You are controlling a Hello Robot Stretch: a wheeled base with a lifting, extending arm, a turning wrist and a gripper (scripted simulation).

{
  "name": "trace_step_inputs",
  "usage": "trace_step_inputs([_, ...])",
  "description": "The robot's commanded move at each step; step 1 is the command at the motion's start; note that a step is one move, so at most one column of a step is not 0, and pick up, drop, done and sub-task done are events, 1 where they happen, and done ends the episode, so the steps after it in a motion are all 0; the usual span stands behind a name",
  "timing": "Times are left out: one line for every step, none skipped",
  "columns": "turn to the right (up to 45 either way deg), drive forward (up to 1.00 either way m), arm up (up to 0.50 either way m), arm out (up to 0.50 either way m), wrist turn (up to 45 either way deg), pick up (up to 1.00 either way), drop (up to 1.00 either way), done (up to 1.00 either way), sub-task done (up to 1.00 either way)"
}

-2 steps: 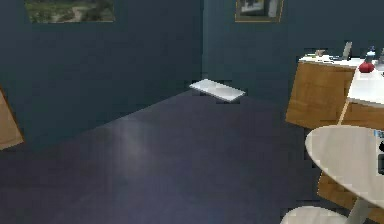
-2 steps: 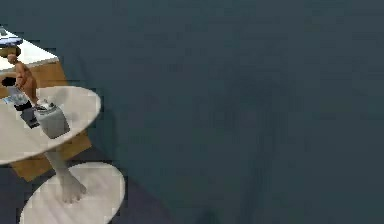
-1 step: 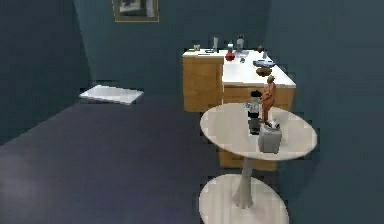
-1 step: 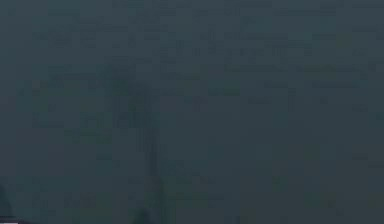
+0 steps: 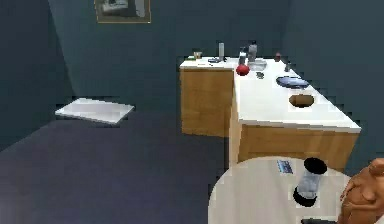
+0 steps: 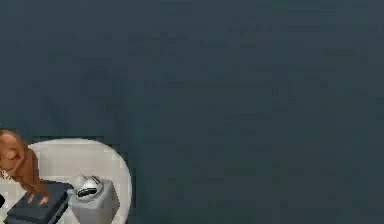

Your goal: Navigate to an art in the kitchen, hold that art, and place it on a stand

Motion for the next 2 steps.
trace_step_inputs([-36.0, 0.0, 0.0, 0.0, 0.0, 0.0, 0.0, 0.0, 0.0])
trace_step_inputs([0.0, 0.0, 0.5, 0.0, 0.0, 0.0, 0.0, 0.0, 0.0])
